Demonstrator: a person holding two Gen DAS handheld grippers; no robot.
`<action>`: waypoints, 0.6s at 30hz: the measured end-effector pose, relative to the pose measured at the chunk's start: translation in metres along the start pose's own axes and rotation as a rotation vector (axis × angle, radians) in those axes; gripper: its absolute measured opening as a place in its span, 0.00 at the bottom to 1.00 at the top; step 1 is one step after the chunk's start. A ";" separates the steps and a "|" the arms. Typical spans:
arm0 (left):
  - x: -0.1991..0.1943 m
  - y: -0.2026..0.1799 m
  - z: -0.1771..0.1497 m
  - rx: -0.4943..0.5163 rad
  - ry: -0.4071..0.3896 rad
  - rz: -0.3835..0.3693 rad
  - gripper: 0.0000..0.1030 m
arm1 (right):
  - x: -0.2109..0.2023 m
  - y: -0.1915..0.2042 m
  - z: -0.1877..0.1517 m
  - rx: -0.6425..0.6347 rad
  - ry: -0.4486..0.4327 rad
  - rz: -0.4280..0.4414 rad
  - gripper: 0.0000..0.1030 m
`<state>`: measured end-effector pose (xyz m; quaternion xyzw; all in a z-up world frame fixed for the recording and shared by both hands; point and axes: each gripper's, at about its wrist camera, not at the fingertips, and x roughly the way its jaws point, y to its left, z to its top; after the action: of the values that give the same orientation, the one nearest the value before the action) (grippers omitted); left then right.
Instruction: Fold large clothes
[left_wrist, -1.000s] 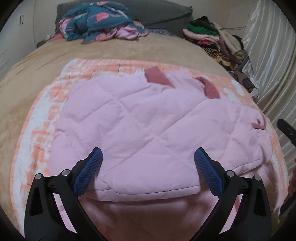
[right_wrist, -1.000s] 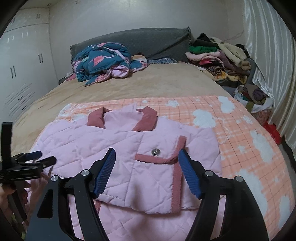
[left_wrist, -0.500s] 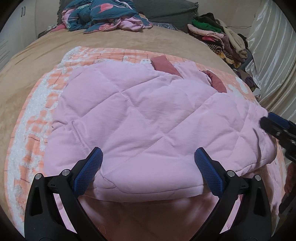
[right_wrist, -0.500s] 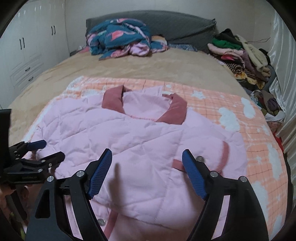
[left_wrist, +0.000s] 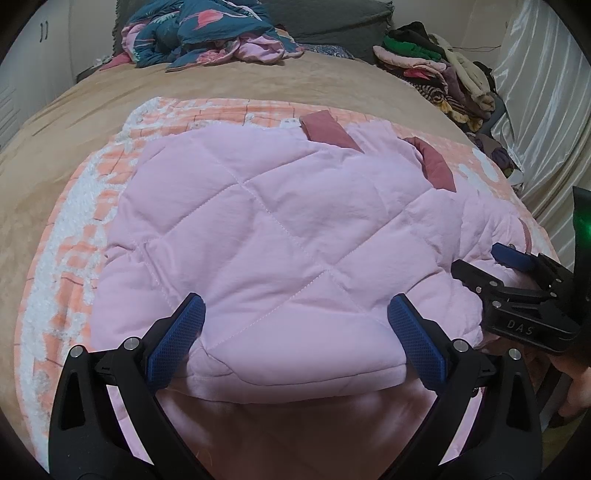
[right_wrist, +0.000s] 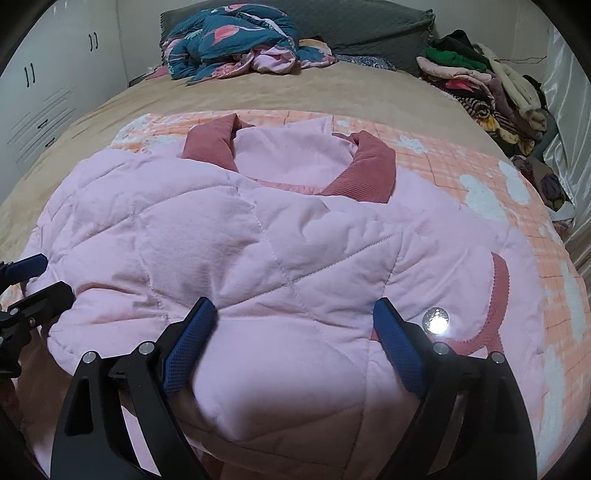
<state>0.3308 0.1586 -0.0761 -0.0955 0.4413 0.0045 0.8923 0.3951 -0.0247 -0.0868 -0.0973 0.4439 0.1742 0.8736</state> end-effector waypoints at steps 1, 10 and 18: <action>-0.001 0.000 0.000 0.001 -0.001 -0.004 0.91 | -0.001 -0.001 -0.001 0.003 -0.001 0.001 0.85; -0.015 0.002 0.003 -0.013 -0.009 -0.030 0.91 | -0.018 -0.005 -0.015 0.060 -0.008 0.032 0.85; -0.029 0.001 0.005 -0.006 -0.024 -0.035 0.91 | -0.037 -0.007 -0.033 0.096 -0.019 0.052 0.89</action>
<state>0.3169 0.1624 -0.0501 -0.1057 0.4288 -0.0089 0.8971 0.3535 -0.0503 -0.0756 -0.0423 0.4458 0.1763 0.8766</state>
